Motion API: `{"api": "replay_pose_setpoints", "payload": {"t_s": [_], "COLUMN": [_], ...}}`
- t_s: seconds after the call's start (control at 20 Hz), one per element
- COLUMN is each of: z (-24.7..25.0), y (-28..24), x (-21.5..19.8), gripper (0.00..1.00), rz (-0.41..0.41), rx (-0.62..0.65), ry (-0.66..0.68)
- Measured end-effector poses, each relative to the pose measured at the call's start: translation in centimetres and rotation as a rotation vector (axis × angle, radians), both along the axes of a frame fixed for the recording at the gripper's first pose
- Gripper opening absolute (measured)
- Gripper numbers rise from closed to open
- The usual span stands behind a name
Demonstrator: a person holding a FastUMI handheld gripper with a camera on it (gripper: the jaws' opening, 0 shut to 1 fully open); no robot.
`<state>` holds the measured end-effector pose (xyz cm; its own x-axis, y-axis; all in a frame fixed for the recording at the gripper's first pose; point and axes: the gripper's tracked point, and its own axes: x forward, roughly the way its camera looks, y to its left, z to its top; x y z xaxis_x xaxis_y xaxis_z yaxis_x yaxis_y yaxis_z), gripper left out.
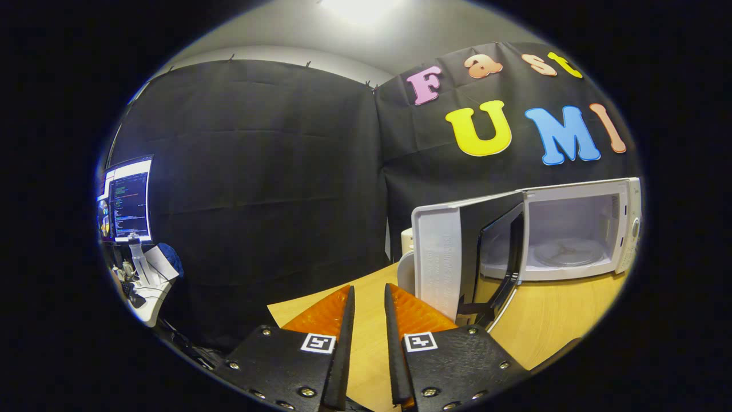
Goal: Open the microwave, put the food inside, and close the microwave door.
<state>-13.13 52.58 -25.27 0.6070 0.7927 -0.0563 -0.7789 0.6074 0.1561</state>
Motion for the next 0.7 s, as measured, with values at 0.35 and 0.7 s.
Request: {"api": "replay_pose_setpoints", "payload": {"t_s": [0.35,0.7], "z": [4.0,8.3], "y": [-1.9,-12.4], "x": [-3.1,-2.1], "gripper": [0.52,0.88], "rz": [0.070,-0.065], "rx": [0.082,0.134], "ry": [0.041,-0.001]}}
